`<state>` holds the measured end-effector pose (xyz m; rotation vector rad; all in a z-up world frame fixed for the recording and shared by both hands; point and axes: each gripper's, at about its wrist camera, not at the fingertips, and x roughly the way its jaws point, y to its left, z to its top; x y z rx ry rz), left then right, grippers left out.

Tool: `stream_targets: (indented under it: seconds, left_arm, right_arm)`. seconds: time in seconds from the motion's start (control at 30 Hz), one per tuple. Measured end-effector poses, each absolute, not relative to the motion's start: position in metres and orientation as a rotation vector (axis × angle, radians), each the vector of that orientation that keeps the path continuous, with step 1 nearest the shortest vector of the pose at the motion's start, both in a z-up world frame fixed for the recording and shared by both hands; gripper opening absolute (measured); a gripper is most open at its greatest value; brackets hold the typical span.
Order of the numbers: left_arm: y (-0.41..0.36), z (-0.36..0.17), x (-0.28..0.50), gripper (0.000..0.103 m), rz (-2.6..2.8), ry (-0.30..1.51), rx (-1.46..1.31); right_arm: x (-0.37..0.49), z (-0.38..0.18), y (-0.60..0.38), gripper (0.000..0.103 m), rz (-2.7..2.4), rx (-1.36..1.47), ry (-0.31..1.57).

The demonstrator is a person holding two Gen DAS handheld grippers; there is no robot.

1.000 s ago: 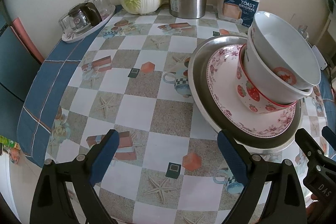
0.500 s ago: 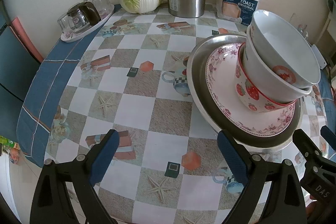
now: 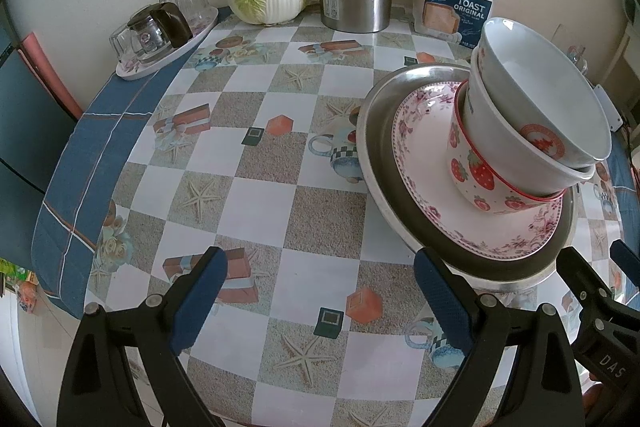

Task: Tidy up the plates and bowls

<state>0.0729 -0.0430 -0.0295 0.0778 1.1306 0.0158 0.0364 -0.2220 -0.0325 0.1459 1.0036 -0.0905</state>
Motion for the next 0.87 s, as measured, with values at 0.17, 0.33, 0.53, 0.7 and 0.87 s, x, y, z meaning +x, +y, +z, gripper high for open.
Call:
stream_targets:
  seconds: [0.17, 0.33, 0.53, 0.7, 0.87]
  left_arm:
    - [-0.0418, -0.0314, 0.0722, 0.095, 0.02, 1.136, 0.075]
    - [-0.0423, -0.0316, 0.0715, 0.095, 0.031, 1.135, 0.089]
    - [-0.0442, -0.0289, 0.0711, 0.095, 0.03, 1.125, 0.099]
    - [-0.0475, -0.0281, 0.0692, 0.095, 0.032, 1.115, 0.126]
    - [-0.0453, -0.029, 0.0705, 0.095, 0.029, 1.126, 0.11]
  right_arm:
    - [0.0366, -0.033, -0.2217, 0.103, -0.089, 0.146, 1.004]
    - [0.0365, -0.0329, -0.2217, 0.103, -0.089, 0.146, 1.004]
    - [0.0367, -0.0329, -0.2221, 0.103, -0.088, 0.145, 1.005]
    - [0.0367, -0.0335, -0.2223, 0.103, -0.089, 0.145, 1.006]
    - [0.036, -0.0346, -0.2223, 0.103, -0.089, 0.146, 1.007]
